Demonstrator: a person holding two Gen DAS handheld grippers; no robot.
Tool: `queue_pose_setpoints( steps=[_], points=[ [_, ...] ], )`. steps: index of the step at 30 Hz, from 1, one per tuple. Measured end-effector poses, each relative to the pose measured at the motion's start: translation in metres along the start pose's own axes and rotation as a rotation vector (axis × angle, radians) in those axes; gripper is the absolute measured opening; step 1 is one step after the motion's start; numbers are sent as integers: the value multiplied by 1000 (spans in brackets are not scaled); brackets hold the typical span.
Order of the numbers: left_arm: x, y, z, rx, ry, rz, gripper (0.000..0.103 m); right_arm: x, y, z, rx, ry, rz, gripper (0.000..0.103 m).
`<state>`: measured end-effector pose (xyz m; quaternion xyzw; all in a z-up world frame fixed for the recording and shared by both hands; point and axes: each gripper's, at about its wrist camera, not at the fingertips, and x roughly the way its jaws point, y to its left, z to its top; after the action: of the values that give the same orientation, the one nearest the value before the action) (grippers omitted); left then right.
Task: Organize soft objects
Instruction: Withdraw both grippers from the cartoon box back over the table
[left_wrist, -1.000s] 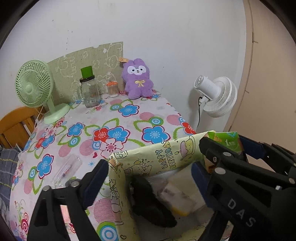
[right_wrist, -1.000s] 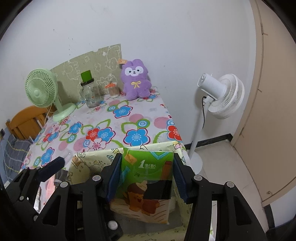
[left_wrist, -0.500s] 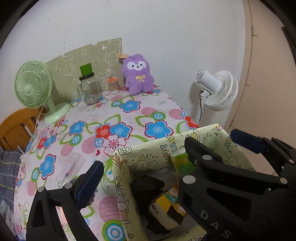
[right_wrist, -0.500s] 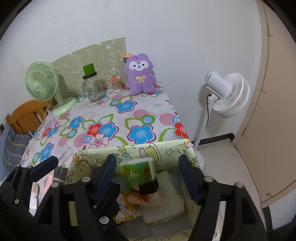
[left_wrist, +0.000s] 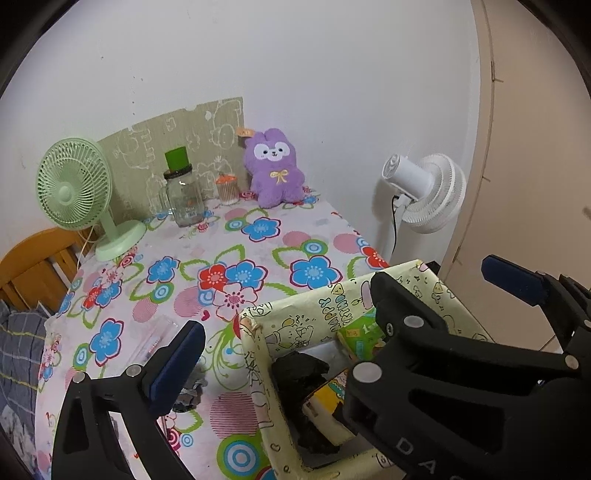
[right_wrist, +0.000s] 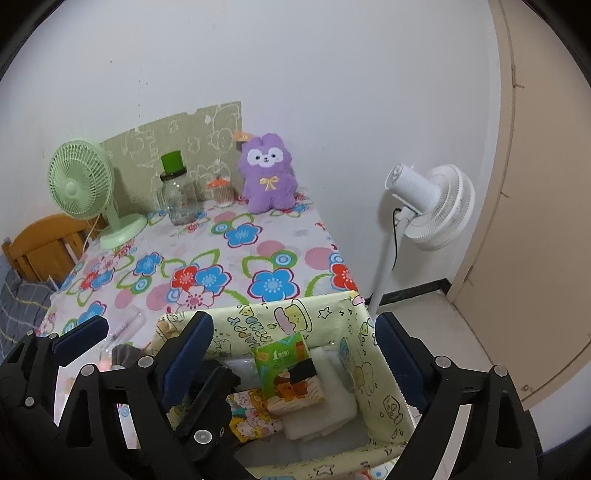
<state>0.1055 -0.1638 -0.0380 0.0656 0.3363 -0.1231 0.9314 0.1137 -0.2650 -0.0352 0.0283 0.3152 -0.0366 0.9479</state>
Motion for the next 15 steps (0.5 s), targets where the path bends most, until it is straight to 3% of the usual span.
queue_pose_setpoints(
  steps=[7, 15],
  points=[
    [-17, 10, -3, -9, -18, 10, 103, -23, 12, -1, -21, -57, -35, 101],
    [-40, 22, -8, -3, -53, 8, 103, -40, 29, -2, -40, -70, -49, 102]
  ],
)
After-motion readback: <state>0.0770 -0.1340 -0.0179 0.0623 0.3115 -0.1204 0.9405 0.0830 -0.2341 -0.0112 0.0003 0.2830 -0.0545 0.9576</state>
